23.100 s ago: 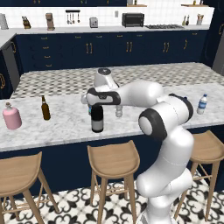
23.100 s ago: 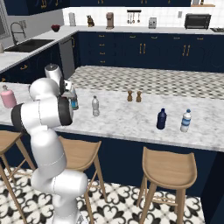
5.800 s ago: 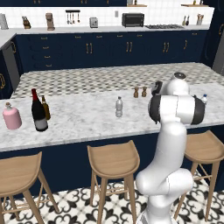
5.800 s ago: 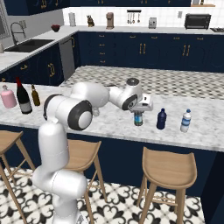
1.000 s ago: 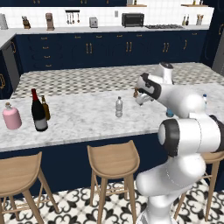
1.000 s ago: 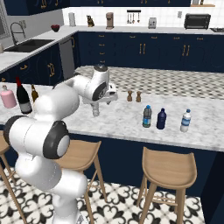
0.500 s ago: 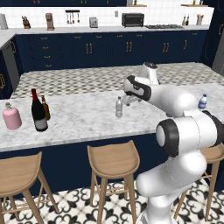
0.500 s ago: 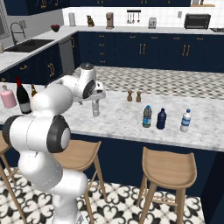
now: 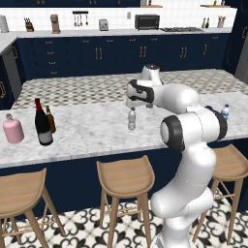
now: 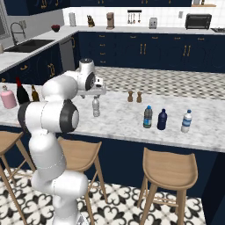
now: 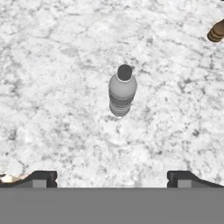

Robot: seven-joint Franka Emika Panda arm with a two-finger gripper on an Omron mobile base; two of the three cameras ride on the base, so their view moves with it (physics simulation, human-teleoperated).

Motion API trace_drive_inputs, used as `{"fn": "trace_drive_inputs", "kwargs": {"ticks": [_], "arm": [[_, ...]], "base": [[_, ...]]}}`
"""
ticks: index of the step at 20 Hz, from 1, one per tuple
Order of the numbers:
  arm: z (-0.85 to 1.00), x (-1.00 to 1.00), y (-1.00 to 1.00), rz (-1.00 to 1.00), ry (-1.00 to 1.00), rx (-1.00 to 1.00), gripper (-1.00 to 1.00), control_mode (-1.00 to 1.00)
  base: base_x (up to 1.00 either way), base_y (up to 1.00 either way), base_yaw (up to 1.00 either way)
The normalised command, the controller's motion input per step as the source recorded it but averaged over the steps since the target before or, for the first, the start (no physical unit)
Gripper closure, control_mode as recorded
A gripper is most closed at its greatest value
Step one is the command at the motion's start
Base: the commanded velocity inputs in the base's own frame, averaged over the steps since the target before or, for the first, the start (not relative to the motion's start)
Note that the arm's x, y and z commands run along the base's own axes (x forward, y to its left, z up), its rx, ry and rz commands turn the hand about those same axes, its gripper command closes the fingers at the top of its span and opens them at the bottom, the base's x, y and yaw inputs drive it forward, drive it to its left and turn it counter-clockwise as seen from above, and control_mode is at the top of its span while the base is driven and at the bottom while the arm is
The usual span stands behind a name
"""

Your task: Move the plastic bottles in the middle to the plastics group, and the glass bottles in the middle to the glass group.

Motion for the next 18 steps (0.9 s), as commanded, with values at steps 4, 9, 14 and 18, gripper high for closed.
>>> {"fn": "trace_drive_inputs", "kwargs": {"ticks": [4,9,14,18], "arm": [[-0.40,0.37,0.06,-0.13,-0.02,-0.01,-1.00,-1.00],[-0.56,-0.21,0.01,-0.05,0.00,0.00,-1.00,-1.00],[-0.03,0.06,0.00,-0.03,-0.06,0.00,-1.00,-1.00],[0.00,0.39,0.01,-0.05,-0.10,0.00,-1.00,-1.00]], "base": [[0.00,0.00,0.00],[0.00,0.00,0.00],[0.00,0.00,0.00],[0.00,0.00,0.00]]}}
